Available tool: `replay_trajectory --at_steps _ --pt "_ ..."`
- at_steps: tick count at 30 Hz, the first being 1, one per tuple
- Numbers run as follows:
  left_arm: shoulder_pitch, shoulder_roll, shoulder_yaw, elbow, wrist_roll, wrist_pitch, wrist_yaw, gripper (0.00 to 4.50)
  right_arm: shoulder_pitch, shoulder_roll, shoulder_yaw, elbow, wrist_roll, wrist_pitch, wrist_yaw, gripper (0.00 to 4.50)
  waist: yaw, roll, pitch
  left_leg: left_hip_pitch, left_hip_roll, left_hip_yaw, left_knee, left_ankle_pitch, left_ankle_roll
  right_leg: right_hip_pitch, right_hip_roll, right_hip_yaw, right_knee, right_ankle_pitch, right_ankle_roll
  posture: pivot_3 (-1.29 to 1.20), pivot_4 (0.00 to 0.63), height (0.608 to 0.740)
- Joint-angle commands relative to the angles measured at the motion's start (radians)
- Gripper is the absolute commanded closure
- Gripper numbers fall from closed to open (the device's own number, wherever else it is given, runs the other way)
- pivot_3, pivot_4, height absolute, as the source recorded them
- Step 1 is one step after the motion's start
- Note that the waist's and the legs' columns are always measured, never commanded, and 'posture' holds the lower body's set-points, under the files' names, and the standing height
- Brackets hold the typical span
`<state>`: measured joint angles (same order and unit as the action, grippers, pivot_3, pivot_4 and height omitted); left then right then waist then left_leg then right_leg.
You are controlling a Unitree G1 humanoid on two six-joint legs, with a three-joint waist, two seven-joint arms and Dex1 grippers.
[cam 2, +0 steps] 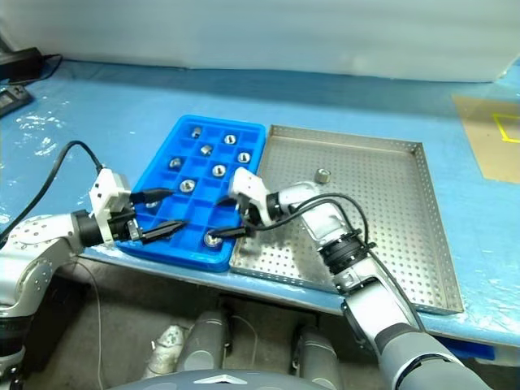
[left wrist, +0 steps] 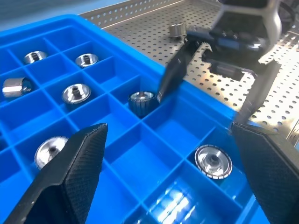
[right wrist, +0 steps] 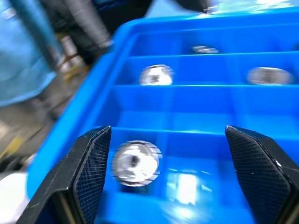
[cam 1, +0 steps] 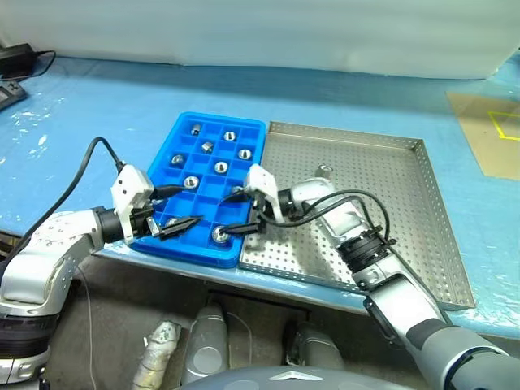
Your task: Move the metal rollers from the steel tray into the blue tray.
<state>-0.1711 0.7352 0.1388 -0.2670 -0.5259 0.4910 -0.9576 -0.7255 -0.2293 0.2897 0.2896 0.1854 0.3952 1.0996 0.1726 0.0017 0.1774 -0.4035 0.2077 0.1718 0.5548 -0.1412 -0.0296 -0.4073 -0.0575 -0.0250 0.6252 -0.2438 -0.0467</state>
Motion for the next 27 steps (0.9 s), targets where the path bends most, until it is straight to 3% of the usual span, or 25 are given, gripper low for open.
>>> replay_trajectory --at_steps 1,9,17,27 --pt "-0.089 -0.032 -0.056 0.065 0.023 -0.054 -0.032 0.00 -0.012 0.006 -0.139 -0.105 0.074 0.045 -0.117 0.47 -0.003 0.000 0.000 0.000 0.000 0.001 0.000 0.000 -0.001 0.000 0.000 0.000 0.000 0.000 0.000 0.14 0.150 0.740" --pt "-0.301 -0.157 -0.183 0.316 0.127 -0.186 -0.077 0.00 0.034 -0.060 -0.229 -0.046 0.012 -0.017 -0.298 0.47 -0.049 -0.001 0.000 -0.001 -0.002 0.001 0.001 0.001 -0.001 0.000 0.001 0.000 0.001 0.002 0.003 -0.03 0.150 0.740" --pt "-0.408 -0.263 -0.240 0.460 0.170 -0.253 -0.125 0.00 -0.044 -0.047 -0.308 0.216 -0.074 -0.152 -0.588 0.47 -0.104 -0.001 0.000 -0.001 -0.001 0.002 0.003 0.000 0.000 0.000 0.001 0.000 0.002 0.002 0.003 -0.08 0.150 0.740" --pt "-0.415 -0.281 -0.231 0.497 0.182 -0.270 -0.137 0.00 -0.103 0.011 -0.309 0.425 -0.089 -0.249 -0.658 0.47 -0.126 0.000 0.000 -0.002 -0.001 0.002 0.006 -0.002 0.003 0.000 0.001 0.000 0.003 0.001 0.000 -0.08 0.150 0.740"
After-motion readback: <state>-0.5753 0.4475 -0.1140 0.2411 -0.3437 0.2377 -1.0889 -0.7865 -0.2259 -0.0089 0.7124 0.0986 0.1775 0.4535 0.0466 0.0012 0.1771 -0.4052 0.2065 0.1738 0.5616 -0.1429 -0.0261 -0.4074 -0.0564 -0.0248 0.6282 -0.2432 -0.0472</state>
